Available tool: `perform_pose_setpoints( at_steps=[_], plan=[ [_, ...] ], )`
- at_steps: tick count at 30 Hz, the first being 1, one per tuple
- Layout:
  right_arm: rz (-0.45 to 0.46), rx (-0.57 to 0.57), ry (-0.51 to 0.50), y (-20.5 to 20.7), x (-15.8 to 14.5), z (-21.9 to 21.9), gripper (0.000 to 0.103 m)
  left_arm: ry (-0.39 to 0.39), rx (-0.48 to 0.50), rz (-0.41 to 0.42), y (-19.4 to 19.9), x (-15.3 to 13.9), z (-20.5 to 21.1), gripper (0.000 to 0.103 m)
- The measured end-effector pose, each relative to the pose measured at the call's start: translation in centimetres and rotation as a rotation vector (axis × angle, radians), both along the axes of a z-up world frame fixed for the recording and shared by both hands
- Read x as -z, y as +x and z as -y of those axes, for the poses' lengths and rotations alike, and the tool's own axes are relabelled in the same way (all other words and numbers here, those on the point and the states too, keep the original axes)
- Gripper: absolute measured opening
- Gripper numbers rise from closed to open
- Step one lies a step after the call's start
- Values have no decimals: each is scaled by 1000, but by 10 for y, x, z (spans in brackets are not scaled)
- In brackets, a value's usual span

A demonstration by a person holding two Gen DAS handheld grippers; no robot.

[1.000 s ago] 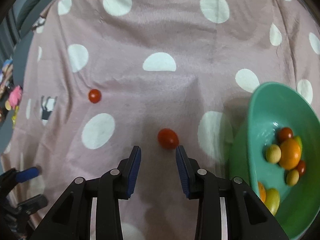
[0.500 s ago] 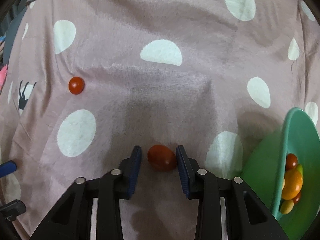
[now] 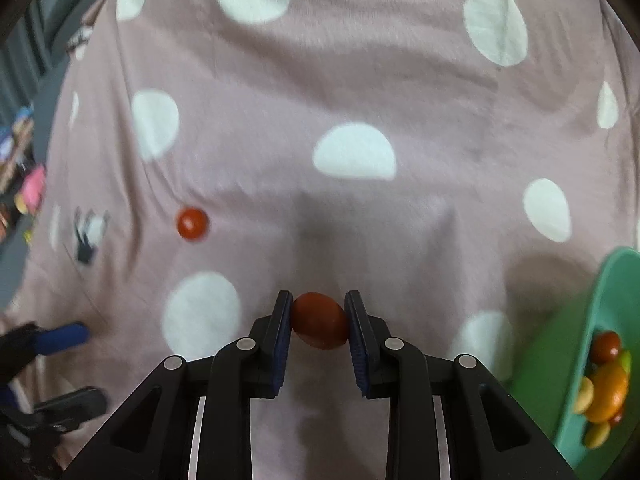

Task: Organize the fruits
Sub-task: 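Grasp a red tomato with the left tool while the right tool grasps the other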

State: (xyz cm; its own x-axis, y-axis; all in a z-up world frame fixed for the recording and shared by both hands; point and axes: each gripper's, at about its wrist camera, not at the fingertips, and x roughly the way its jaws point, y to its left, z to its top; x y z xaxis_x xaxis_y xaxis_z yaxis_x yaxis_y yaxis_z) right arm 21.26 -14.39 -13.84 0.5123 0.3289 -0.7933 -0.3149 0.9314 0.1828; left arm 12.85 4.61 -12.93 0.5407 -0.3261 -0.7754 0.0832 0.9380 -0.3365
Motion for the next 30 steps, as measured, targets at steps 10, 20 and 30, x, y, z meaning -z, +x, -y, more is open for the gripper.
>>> perform_pose_setpoints(
  at_steps=[10,20,30],
  plan=[
    [-7,63,213,28,-1,17,29,103,-124,-65,89,15,14,73],
    [-15,67,275,30,14,33,28,249,-239,-77,124,36,22,56],
    [-14,67,270,19,17,36,28,267,-218,-71,129,36,21,25]
  ],
)
